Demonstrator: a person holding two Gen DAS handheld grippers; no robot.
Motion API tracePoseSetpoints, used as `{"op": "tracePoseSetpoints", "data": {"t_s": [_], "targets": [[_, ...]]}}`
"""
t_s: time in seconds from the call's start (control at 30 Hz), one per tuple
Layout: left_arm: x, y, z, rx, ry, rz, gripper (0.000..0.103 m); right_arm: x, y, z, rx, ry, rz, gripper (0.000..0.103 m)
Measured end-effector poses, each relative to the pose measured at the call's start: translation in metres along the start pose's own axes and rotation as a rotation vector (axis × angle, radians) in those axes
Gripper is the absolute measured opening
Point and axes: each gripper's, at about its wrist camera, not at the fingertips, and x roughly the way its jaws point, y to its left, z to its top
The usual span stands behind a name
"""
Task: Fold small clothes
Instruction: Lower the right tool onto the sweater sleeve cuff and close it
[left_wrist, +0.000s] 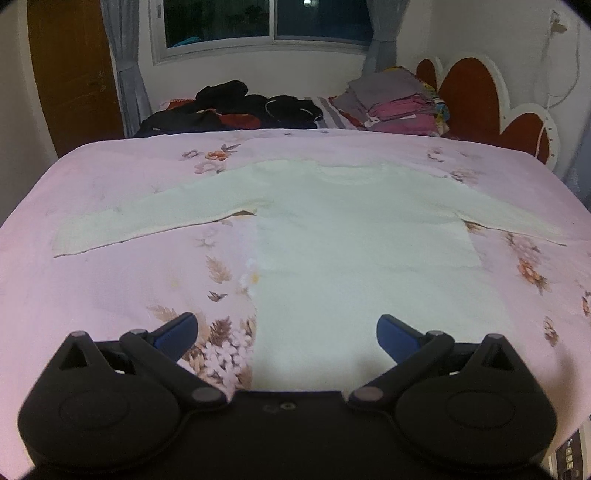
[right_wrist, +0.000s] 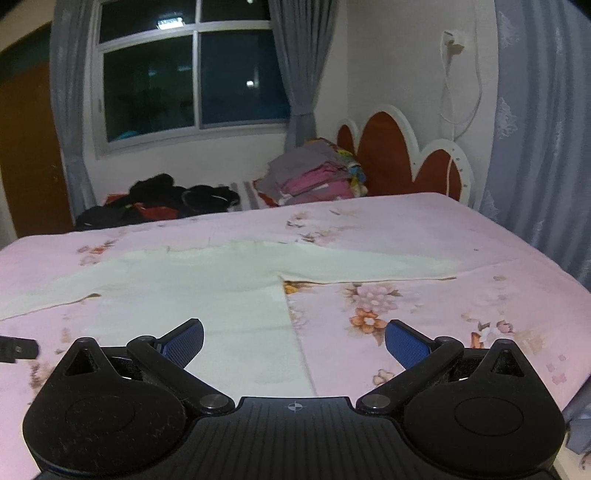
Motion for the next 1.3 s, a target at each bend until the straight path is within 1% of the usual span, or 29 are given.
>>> {"op": "tracePoseSetpoints", "data": {"t_s": [0.17, 0.3, 0.4, 0.57, 0.7, 0.8, 0.83, 0.87, 0.9, 0.93, 1.17, 1.23, 1.3], "targets": [[0.023, 0.007, 0.009, -0.024, 0.026, 0.002, 0.103, 0.028, -0.016, 0.011, 0.022, 0.009, 0.002, 0.103], [0.039, 0.002, 0.017, -0.024, 0.025, 0.029, 0.103, 0.055, -0.031, 0.020, 0.020, 0.004, -0.003, 0.103], [0.053, -0.003, 0.024, -0.047, 0.028, 0.052, 0.103, 0.085, -0.047, 0.027, 0.043, 0.021, 0.009, 0.103], [0.085, -0.014, 0.043, -0.104, 0.041, 0.088, 0.103, 0.143, -0.083, 0.038, 0.072, 0.050, -0.003, 0.103], [0.114, -0.030, 0.059, -0.117, 0.060, 0.107, 0.103, 0.191, -0.117, 0.046, 0.099, 0.086, -0.019, 0.102], [0.137, -0.042, 0.070, -0.109, 0.065, 0.110, 0.103, 0.224, -0.143, 0.049, 0.121, 0.101, -0.050, 0.102], [0.144, -0.045, 0.073, -0.107, 0.067, 0.115, 0.103, 0.233, -0.150, 0.050, 0.130, 0.105, -0.058, 0.101], [0.150, -0.048, 0.075, -0.106, 0.070, 0.116, 0.103, 0.245, -0.161, 0.051, 0.142, 0.115, -0.069, 0.094], [0.156, -0.052, 0.076, -0.105, 0.073, 0.118, 0.103, 0.257, -0.171, 0.052, 0.156, 0.135, -0.076, 0.080], [0.162, -0.056, 0.078, -0.105, 0.078, 0.123, 0.103, 0.267, -0.182, 0.052, 0.176, 0.151, -0.084, 0.078], [0.186, -0.074, 0.087, -0.078, 0.091, 0.130, 0.101, 0.329, -0.248, 0.044, 0.277, 0.235, -0.173, 0.077], [0.189, -0.077, 0.089, -0.068, 0.090, 0.139, 0.100, 0.344, -0.261, 0.041, 0.302, 0.261, -0.198, 0.057], [0.192, -0.078, 0.091, -0.062, 0.090, 0.143, 0.097, 0.356, -0.276, 0.037, 0.364, 0.276, -0.210, 0.053]]}}
